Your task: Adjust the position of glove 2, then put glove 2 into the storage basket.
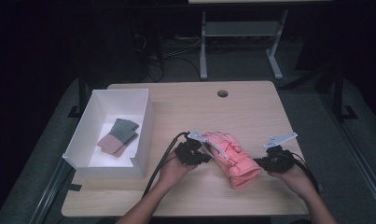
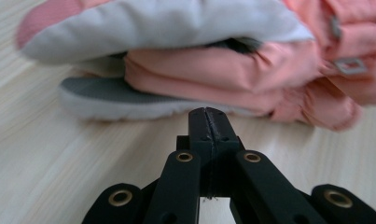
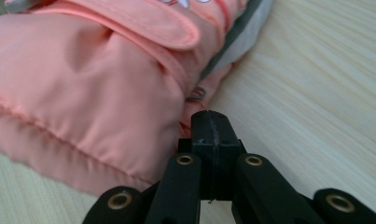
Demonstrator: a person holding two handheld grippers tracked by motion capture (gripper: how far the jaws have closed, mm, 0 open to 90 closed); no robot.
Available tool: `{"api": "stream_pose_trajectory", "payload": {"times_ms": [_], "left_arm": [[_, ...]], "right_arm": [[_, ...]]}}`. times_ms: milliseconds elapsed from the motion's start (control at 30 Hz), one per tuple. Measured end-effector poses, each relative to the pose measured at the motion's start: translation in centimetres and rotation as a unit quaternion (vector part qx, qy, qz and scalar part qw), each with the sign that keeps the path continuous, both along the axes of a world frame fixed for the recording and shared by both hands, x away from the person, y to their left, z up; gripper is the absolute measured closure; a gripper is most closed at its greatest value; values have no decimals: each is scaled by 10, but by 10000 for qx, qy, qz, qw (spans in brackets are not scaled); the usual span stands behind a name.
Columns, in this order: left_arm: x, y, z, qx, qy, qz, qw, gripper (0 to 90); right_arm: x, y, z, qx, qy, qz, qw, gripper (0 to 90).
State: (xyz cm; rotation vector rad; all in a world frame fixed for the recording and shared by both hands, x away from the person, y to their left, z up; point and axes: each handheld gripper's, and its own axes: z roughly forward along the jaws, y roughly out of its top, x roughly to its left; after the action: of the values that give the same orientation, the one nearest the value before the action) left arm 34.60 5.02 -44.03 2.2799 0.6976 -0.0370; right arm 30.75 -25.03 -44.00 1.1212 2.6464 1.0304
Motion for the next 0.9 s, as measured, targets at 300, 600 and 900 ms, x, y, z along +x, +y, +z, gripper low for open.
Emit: {"api": "stream_pose_trajectory", "payload": {"times_ms": [300,600,900], "left_arm": [[6,-10,-14,136,103,-64,9998,899],[9,4,-8,39,130,-106,9999,899],[13,17,-7,-13,215,-355,9991,899]], "right_arm": [[1,13,-5,-85,80,369,9993,900],[-7,34,-5,81,144,898,9958,900],[-15,70,-6,190,150,1378,9902,900]]}}
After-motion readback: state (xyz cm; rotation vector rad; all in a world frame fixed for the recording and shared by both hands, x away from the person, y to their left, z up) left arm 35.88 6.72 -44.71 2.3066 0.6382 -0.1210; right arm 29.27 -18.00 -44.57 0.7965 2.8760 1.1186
